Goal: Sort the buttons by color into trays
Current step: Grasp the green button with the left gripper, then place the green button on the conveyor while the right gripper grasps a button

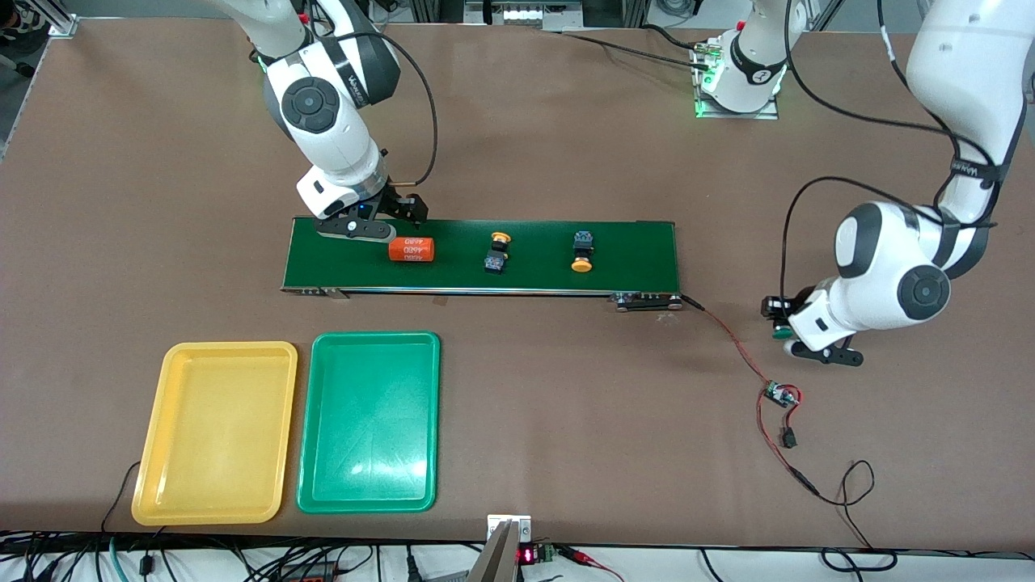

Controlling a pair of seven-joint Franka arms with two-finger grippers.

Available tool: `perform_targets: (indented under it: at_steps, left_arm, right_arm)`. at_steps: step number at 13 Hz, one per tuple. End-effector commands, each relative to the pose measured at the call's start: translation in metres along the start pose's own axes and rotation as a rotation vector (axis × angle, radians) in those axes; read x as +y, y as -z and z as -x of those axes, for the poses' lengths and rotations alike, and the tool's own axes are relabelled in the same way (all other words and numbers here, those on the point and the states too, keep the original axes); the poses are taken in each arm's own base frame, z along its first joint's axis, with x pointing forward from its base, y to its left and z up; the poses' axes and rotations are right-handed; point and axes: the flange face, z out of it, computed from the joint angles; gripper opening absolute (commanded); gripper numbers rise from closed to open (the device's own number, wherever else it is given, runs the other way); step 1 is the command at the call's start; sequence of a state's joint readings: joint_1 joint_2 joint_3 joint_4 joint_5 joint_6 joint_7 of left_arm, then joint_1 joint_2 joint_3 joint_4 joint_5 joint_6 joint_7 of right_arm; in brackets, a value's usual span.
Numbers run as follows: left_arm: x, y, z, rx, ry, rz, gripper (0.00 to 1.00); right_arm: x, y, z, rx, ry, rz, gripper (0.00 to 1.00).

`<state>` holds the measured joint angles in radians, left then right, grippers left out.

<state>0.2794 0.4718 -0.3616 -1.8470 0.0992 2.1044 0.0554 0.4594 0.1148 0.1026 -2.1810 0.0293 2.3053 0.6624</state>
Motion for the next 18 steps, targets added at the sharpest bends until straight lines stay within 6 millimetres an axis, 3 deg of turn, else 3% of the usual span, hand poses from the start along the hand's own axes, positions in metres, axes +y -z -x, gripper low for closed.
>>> perform_targets:
  at_steps: [1,3,5,8,16,18]
  left_arm:
    - [0.070,0.027,0.013,-0.018,-0.084,-0.029,0.00]
    - [0.140,0.015,0.025,-0.051,-0.067,-0.034,0.00]
    - [0.193,0.008,0.040,-0.065,-0.011,-0.033,0.00]
    - [0.225,-0.012,0.055,-0.098,0.049,-0.044,0.00]
    - [0.224,-0.052,0.057,-0.132,0.136,0.053,0.01]
    - [0.225,-0.068,0.062,-0.132,0.138,0.061,0.12]
  right_arm:
    - [-0.009,-0.002,-0.005,0.005,-0.010,-0.007,1.00]
    - [-0.021,-0.008,-0.003,-0.003,0.004,-0.007,1.00]
    - [-0.027,-0.016,-0.004,-0.012,0.010,-0.003,1.00]
    - [-0.035,-0.020,-0.008,-0.013,-0.018,-0.005,1.00]
    - [-0.042,-0.033,-0.017,-0.025,-0.071,0.000,1.00]
    - [-0.045,-0.038,-0.014,-0.030,-0.060,0.006,1.00]
